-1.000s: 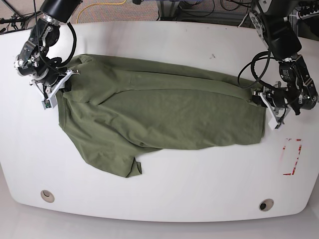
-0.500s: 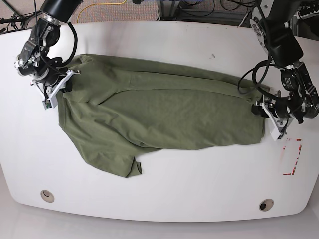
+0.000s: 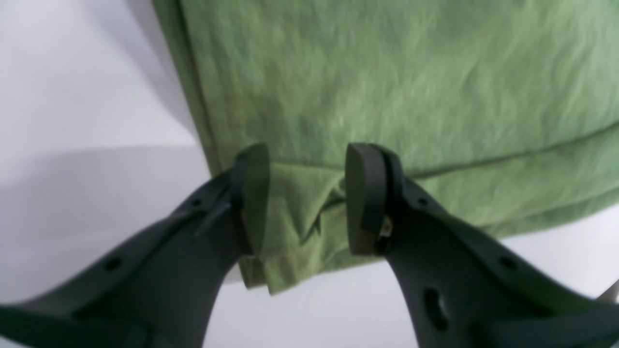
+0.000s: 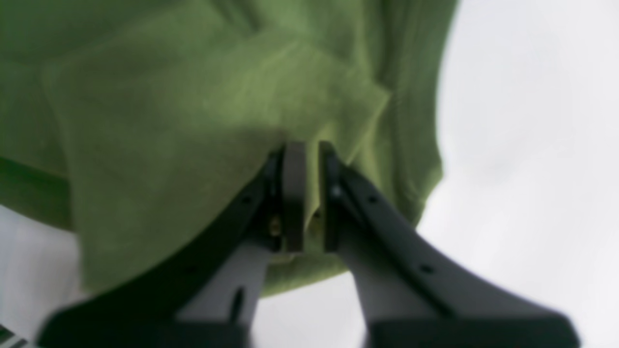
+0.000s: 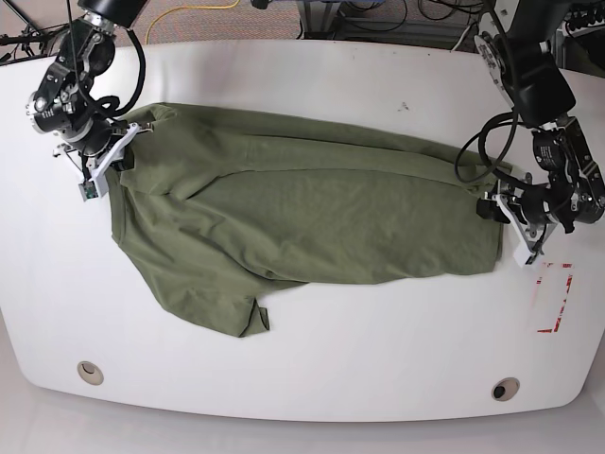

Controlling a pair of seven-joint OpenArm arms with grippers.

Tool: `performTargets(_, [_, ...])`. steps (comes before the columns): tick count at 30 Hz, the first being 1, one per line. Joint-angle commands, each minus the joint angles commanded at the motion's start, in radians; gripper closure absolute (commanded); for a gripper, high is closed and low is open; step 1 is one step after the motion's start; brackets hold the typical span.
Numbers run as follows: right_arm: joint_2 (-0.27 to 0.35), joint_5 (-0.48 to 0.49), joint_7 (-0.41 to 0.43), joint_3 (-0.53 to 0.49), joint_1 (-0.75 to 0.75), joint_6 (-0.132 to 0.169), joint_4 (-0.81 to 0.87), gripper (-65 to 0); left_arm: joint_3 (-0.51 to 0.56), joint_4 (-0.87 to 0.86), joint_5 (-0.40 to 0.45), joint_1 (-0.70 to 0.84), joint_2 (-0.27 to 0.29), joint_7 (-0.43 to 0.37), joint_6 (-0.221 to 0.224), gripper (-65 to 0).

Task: Fold the T-shirt properly
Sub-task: 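Lift the shirt edges with both grippers and fold toward the collar, then hold the green shirt edges with both grippers and pull them taut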

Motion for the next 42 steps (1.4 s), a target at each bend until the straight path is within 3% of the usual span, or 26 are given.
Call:
performTargets(5, [-0.035,-0.002,-0.026,0.006,-0.046,0.000,0.040,-39.5,0.002,0.000,0.002,0.038,-0.002,-0.026,0.000,-24.4])
performTargets(8, [-0.058,-0.006,-0.020,0.037,-0.071,0.000,0.037,-44.7,0.002,0.000,0.003,0.064,-0.006,-0.083,0.000,-24.4])
performTargets(12, [-0.110,-0.012,0.003,0.124,-0.083,0.000,0.015,-42.5,0.002,0.000,0.005,0.104,-0.026,-0.175,0.000,-24.4])
performTargets(21, [-0.103,-0.012,0.018,0.196,-0.075,0.000,-0.071,-41.5,0.002,0.000,0.005,0.161,-0.035,-0.318,0.000,-24.4])
performTargets(29, [-0.074,-0.011,0.072,0.192,-0.044,0.000,-0.176,-41.5,0.002,0.000,0.005,0.183,-0.052,-0.347,0.000,-24.4])
performTargets(37, [-0.044,-0.003,0.074,0.190,-0.012,0.000,-0.281,-41.2,0.002,-0.005,0.006,0.190,-0.055,-0.368,0.000,-24.4])
performTargets(40, [-0.044,-0.003,0.074,0.190,-0.012,0.000,-0.282,-37.1,0.002,0.002,0.005,0.203,-0.052,-0.368,0.000,-24.4])
performTargets(42, [-0.044,-0.003,0.074,0.189,-0.012,0.000,-0.282,-31.1,0.002,0.002,0.002,0.203,-0.052,-0.368,0.000,-24.4])
